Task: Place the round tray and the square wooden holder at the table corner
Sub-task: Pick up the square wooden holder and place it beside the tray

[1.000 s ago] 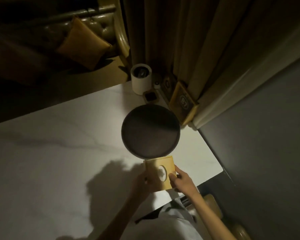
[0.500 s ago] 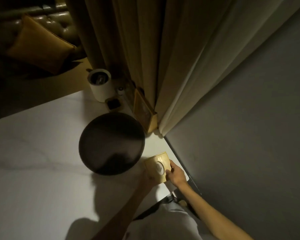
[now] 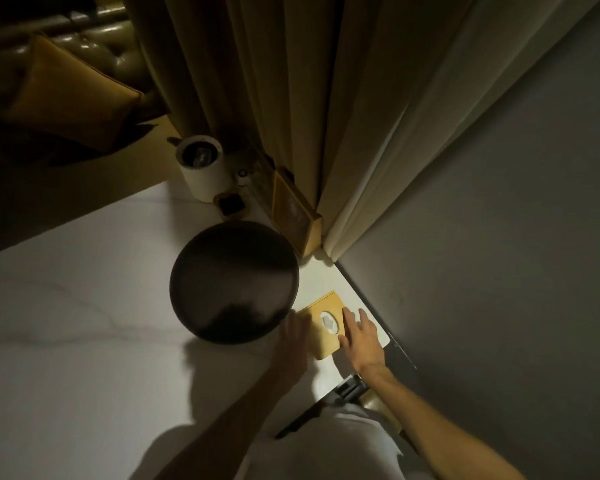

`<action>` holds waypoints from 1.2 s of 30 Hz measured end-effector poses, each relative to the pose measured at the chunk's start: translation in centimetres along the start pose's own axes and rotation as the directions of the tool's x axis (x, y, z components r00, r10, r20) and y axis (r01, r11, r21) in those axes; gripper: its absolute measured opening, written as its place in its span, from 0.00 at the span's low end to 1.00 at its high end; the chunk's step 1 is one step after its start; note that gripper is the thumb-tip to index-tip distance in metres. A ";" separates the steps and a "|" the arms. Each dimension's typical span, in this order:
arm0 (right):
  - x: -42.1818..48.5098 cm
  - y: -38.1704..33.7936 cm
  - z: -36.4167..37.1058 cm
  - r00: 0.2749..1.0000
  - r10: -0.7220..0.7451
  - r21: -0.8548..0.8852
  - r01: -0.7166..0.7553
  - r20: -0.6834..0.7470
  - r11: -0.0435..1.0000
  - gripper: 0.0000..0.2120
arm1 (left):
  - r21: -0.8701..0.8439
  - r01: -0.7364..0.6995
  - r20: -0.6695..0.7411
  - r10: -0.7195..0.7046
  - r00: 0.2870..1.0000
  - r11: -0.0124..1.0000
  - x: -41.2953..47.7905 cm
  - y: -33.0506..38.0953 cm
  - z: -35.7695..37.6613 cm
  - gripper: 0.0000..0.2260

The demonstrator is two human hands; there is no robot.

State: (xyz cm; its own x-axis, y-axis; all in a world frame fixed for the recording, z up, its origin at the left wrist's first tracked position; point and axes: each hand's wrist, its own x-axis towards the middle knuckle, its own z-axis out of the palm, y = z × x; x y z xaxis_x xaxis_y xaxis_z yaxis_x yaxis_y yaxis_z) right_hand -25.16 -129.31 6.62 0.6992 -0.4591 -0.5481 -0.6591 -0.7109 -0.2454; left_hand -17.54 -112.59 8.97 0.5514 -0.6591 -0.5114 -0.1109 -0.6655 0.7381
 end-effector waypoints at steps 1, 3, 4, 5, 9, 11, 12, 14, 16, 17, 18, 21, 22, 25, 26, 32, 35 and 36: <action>-0.8 0.0 0.7 1.000 -0.022 -0.049 0.022 0.001 0.999 0.30 | 0.012 -0.048 -0.089 0.049 0.995 0.999 0.3 -0.6 0.6 0.38; -2.4 0.1 2.4 0.998 -0.051 -0.127 0.056 0.040 0.990 0.31 | 0.233 -0.166 -0.125 0.199 0.972 0.958 -0.5 -1.6 1.0 0.46; -3.0 0.2 3.2 0.997 -0.053 -0.158 0.062 0.064 0.985 0.31 | 0.412 -0.194 -0.172 0.285 0.943 0.890 -0.9 -1.3 0.7 0.44; -3.6 0.3 3.9 0.995 -0.044 -0.180 0.059 0.084 0.982 0.32 | 0.554 -0.225 -0.164 0.371 0.914 0.802 -0.9 -1.8 0.9 0.40; -4.3 0.1 5.4 0.995 -0.002 -0.178 0.019 0.096 0.984 0.33 | 0.707 -0.172 -0.131 0.367 0.921 0.686 -0.4 -3.3 1.5 0.36; -4.0 -0.1 5.4 0.996 -0.001 -0.190 0.018 0.088 0.982 0.33 | 0.732 -0.196 -0.099 0.387 0.917 0.652 -0.3 -3.8 1.4 0.29; -3.8 -0.2 5.3 0.996 0.005 -0.183 0.012 0.091 0.983 0.33 | 0.733 -0.208 -0.075 0.381 0.921 0.647 -0.2 -3.9 1.0 0.29; -3.6 -0.3 5.0 0.994 0.021 -0.169 -0.002 0.107 0.986 0.32 | 0.773 -0.180 -0.054 0.346 0.937 0.608 0.1 -3.8 0.2 0.32; -3.3 -0.3 4.6 0.990 0.030 -0.195 -0.003 0.135 0.981 0.32 | 0.771 -0.132 -0.043 0.258 0.965 0.623 0.1 -3.0 -0.7 0.34; -3.2 -0.3 4.3 0.988 0.027 -0.210 0.005 0.150 0.978 0.34 | 0.769 -0.121 -0.008 0.198 0.980 0.627 -0.1 -2.2 -1.3 0.33; -3.0 -0.3 3.9 0.987 0.021 -0.210 0.013 0.161 0.978 0.39 | 0.755 -0.115 0.003 0.172 0.985 0.646 0.1 -2.0 -1.5 0.33; -2.4 -0.6 2.8 0.985 0.025 -0.189 0.008 0.171 0.982 0.51 | 0.685 -0.117 -0.004 0.164 0.987 0.719 0.8 -1.3 -1.8 0.32; -2.1 -0.7 2.5 0.985 0.030 -0.182 0.002 0.171 0.983 0.51 | 0.666 -0.131 -0.015 0.188 0.982 0.735 1.2 -1.0 -1.8 0.31; -1.1 -0.8 1.7 0.981 0.048 -0.171 -0.015 0.190 0.985 0.39 | 0.641 -0.164 -0.052 0.256 0.965 0.750 2.5 -0.6 -2.0 0.30; -0.7 -0.8 1.5 0.980 0.054 -0.174 -0.020 0.193 0.985 0.36 | 0.648 -0.174 -0.058 0.275 0.960 0.742 2.9 -0.6 -2.2 0.30; 0.9 -0.7 0.2 0.980 0.057 -0.174 -0.023 0.191 0.984 0.34 | 0.667 -0.245 -0.067 0.385 0.921 0.703 4.4 0.4 -3.1 0.29; 1.5 -0.5 -0.3 0.980 0.056 -0.161 -0.025 0.190 0.987 0.33 | 0.672 -0.242 -0.065 0.381 0.922 0.700 4.9 0.9 -3.3 0.29; 1.7 -0.4 -0.5 0.980 0.055 -0.164 -0.024 0.189 0.986 0.33 | 0.675 -0.237 -0.062 0.373 0.926 0.699 5.0 1.0 -3.2 0.29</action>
State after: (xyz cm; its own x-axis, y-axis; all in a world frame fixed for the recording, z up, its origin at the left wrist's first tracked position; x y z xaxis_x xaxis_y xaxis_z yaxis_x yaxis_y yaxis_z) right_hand -23.58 -130.07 6.20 0.5965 -0.3887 -0.7022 -0.6217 -0.7771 -0.0980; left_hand -12.24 -115.45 8.59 0.5202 -0.8368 -0.1704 -0.7660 -0.5455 0.3401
